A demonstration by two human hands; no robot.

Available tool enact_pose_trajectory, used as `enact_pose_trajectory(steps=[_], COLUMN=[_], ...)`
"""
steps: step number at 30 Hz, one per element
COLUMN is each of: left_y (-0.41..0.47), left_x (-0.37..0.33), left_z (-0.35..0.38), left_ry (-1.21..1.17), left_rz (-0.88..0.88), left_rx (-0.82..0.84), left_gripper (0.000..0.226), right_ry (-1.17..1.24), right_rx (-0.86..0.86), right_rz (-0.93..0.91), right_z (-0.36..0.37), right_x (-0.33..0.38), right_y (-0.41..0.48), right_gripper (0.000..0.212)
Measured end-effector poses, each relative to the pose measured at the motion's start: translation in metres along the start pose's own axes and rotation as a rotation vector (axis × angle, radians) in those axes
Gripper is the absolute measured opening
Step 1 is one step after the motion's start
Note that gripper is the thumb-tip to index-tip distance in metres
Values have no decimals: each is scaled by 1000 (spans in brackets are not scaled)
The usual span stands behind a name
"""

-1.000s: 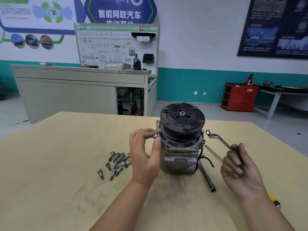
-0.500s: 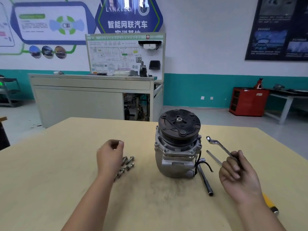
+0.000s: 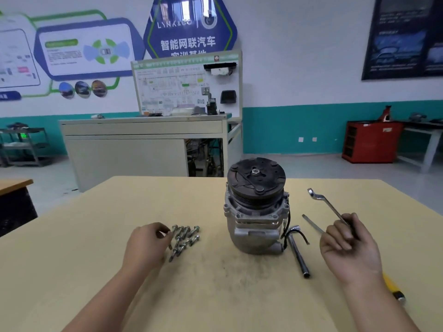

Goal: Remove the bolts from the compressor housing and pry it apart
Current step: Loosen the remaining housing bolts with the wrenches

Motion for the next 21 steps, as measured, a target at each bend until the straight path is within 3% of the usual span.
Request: enact_pose_trajectory(steps=[7, 12, 16, 19, 21], left_y=[-16, -18, -19, -18, -19], left_x=[8, 9, 12, 15, 16], left_z=[17, 18, 18, 17, 18], left_ry=[52, 163, 202, 209, 209], left_rz=[29, 107, 107, 110, 115], left_rx=[-63, -40, -14, 1, 8], left_gripper=[11, 14, 17, 20, 20], right_ry=[11, 9, -41, -157, -361], right_rx=[-34, -37, -75, -174, -324], right_rz=[-27, -48, -63, -78, -151], right_z=[-3, -2, -4, -8, -12], right_x=[2, 3, 5, 6, 5], right_y=[3, 2, 3, 6, 10], right_gripper=[28, 12, 17, 27, 25])
Point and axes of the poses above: each hand's wrist, its own y-axis towards the middle knuckle, its own z-axis out of the palm, x = y × z, the point moved 1 cm from there along y, towards the middle knuckle, and after that the axes turned 6 degrees about z, right-handed, at the moved point
